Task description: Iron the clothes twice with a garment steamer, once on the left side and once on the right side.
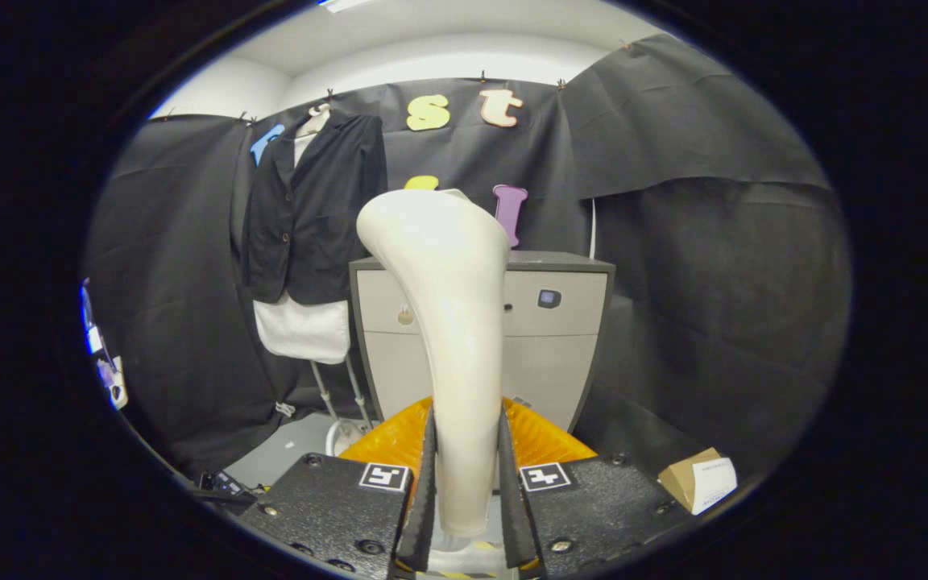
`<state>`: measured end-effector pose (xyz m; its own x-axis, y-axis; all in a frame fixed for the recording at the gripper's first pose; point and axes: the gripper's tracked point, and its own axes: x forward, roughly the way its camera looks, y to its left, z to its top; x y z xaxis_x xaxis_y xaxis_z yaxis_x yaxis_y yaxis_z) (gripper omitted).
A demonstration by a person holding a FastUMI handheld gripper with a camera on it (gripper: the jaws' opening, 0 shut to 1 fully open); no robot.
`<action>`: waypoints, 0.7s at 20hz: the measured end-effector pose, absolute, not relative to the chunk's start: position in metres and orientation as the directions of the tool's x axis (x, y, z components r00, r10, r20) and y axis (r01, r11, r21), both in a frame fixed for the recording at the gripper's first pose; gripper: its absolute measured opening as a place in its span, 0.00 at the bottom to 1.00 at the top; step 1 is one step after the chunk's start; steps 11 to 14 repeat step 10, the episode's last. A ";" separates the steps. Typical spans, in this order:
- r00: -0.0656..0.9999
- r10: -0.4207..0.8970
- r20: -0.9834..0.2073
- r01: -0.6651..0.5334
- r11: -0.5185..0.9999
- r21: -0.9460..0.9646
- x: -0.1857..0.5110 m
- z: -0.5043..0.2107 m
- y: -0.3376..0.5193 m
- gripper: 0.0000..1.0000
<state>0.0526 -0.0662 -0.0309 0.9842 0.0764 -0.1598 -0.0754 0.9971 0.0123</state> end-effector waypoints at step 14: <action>0.983 0.080 -0.164 -0.080 0.997 0.003 0.053 -0.033 -0.063 0.37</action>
